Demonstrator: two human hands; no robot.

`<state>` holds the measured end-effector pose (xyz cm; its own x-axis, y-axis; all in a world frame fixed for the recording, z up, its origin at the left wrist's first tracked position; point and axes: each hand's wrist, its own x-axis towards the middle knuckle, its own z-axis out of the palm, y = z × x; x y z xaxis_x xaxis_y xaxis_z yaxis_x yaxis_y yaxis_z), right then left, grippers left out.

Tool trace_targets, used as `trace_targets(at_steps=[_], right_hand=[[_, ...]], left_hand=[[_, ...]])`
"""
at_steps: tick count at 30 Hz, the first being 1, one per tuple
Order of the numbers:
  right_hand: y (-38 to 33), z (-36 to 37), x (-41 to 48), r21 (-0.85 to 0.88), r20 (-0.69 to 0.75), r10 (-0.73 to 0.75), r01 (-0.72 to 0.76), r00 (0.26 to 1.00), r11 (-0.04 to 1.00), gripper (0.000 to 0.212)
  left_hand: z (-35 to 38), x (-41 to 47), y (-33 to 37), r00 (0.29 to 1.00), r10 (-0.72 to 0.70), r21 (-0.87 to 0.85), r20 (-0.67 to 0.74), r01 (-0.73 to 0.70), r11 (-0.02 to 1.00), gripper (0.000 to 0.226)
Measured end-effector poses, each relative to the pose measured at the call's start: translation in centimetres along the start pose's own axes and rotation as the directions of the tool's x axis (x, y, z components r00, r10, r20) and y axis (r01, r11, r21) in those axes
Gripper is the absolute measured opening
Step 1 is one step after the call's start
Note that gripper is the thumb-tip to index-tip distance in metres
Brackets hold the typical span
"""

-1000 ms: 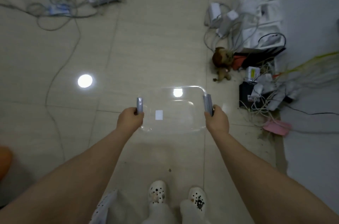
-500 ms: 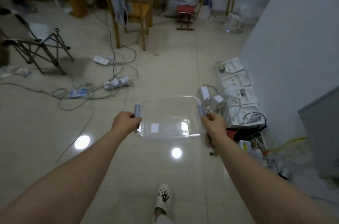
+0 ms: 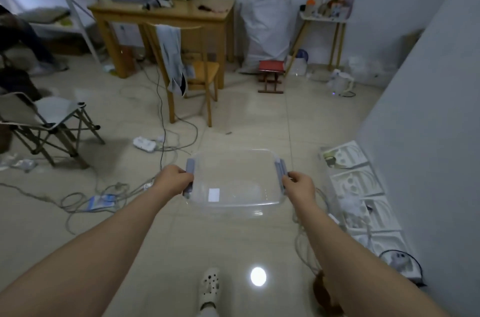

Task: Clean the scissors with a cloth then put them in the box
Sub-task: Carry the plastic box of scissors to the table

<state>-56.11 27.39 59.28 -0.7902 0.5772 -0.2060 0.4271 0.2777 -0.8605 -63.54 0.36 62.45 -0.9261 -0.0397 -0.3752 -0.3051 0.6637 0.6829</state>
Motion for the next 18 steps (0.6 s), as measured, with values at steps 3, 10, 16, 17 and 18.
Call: trace_targets(at_steps=[3,10,16,17,18], right_hand=[[-2.7,1.5,7.2,0.013,-0.034,0.018,-0.018,0.999,1.000,0.027],[-11.0,1.9,24.8,0.081,-0.191,0.022,-0.007,0.981,0.997,0.026],[-14.7,1.4,40.1,0.112,-0.252,0.058,-0.030,0.966,0.993,0.034],[-15.1,1.4,43.0,0.125,-0.245,0.060,-0.030,0.968,0.992,0.034],[-15.6,1.4,45.9,0.132,-0.236,0.061,-0.030,0.970,0.991,0.034]], left_hand=[[-0.1,7.6,4.3,1.000,0.030,0.013,0.010,-0.030,0.999,0.025],[-0.1,25.4,16.8,0.991,0.118,0.040,0.065,-0.121,0.992,0.025],[2.6,38.1,27.5,0.980,0.172,-0.003,0.096,-0.173,0.985,0.021],[3.2,40.2,29.3,0.981,0.167,-0.023,0.100,-0.166,0.986,0.020],[3.8,42.4,31.0,0.982,0.166,-0.042,0.094,-0.163,0.986,0.020]])
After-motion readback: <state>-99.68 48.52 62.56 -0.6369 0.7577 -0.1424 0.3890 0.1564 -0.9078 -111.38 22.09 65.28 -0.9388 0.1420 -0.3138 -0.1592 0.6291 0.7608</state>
